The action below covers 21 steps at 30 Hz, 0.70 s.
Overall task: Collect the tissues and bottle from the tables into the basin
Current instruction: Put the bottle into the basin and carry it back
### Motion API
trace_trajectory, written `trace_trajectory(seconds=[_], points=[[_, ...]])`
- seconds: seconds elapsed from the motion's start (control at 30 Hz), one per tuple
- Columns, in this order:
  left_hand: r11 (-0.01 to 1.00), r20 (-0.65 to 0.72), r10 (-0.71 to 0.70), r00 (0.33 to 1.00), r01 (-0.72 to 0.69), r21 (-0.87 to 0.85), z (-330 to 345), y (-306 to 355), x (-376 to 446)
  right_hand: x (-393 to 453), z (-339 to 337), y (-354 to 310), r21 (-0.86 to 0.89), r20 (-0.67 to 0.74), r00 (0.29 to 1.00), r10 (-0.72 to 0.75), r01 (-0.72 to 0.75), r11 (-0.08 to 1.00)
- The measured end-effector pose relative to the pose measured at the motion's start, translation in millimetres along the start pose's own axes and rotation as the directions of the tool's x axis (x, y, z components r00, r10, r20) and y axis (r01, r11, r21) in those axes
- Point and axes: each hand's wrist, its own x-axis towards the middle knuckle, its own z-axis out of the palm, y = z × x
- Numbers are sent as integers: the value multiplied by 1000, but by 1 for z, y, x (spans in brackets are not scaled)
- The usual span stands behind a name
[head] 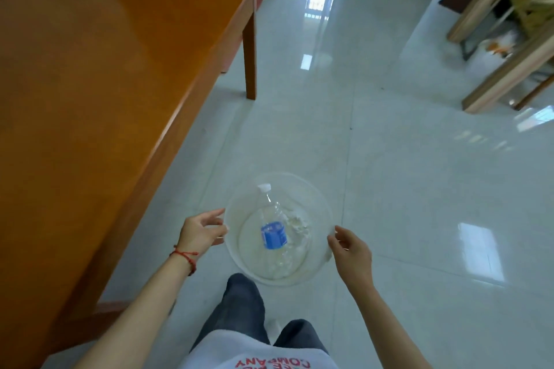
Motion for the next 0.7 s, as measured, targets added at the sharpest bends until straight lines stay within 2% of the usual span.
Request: trace_trajectory(seconds=[0.37, 0.7], points=[[997, 76, 6, 997, -12, 82, 26, 120, 160, 149, 40, -84, 42, -115, 992, 49, -44, 998], [995, 117, 5, 993, -16, 94, 61, 225, 282, 281, 51, -155, 56, -140, 989, 50, -42, 998]])
